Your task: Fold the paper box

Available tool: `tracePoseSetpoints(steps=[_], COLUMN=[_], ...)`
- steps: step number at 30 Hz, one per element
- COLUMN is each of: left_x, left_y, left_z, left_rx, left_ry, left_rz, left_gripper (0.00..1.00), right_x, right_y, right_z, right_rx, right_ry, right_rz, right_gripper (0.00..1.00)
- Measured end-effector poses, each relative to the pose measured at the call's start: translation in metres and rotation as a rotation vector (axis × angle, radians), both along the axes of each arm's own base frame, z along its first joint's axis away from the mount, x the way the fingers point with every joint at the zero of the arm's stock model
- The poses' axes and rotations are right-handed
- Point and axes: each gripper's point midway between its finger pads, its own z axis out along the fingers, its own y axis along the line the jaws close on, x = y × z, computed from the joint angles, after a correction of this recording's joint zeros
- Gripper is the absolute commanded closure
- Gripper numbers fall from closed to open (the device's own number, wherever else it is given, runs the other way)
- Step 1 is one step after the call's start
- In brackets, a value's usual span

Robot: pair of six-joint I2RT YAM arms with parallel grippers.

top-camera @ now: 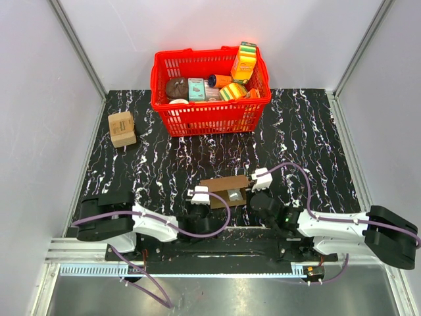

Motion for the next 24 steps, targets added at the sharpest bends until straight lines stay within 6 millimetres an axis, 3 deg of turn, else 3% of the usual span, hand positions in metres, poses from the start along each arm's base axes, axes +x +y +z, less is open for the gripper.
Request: tracePoseSetpoints(steps=[6,9,14,24], left_x=[-0.006,-0.009,-0.015,-0.022], left_y=[0.000,0.001,-0.005,-0.005], left_z=[-0.009,-0.008,-0.001,0.015], left_rx=[-0.015,-0.017,-0.004,-0.028], left_ry=[0.034,0.039,0.045,0.047], left_rz=[-0.016,-0.019,-0.041,-0.061], left_gripper=[0.77,0.68,0.50,0.37], right_x=[-0.003,-0.003,-0.004,-0.005], right_y=[0.002,0.003,0.002,0.002], right_z=[0.001,0.006,0.009,0.006], right_rx=[0.009,0.028,0.044,0.049], right_ry=[0.004,-0.001,-0.004,0.005], right_rz=[0.007,0.009,0.008,0.003], right_gripper=[0.94,0.94,0.94,0.93])
